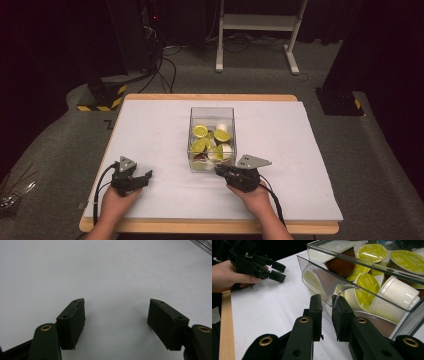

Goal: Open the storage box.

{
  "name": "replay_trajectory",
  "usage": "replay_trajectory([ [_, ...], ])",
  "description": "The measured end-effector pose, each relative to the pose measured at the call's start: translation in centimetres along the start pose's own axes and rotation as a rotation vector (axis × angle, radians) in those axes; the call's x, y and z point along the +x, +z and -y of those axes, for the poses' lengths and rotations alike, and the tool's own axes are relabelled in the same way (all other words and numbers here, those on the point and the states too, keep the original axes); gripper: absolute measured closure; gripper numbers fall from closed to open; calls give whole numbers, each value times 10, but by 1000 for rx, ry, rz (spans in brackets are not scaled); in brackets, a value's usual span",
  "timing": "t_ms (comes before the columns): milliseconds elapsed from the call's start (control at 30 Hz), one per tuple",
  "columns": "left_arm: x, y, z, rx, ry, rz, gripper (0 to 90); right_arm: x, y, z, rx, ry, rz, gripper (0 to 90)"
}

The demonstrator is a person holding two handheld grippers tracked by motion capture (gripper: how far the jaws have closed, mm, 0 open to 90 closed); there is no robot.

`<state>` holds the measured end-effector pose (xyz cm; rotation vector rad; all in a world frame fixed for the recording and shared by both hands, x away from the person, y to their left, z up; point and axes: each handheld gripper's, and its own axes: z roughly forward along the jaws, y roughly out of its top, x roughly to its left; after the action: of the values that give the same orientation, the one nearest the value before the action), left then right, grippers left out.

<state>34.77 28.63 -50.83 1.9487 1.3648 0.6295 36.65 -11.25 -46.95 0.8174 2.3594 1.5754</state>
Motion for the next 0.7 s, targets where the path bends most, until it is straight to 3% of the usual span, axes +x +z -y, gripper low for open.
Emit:
replay_trajectory([
  [700,0,0,0,0,0,1,303,14,-12,8,2,0,-23,805],
])
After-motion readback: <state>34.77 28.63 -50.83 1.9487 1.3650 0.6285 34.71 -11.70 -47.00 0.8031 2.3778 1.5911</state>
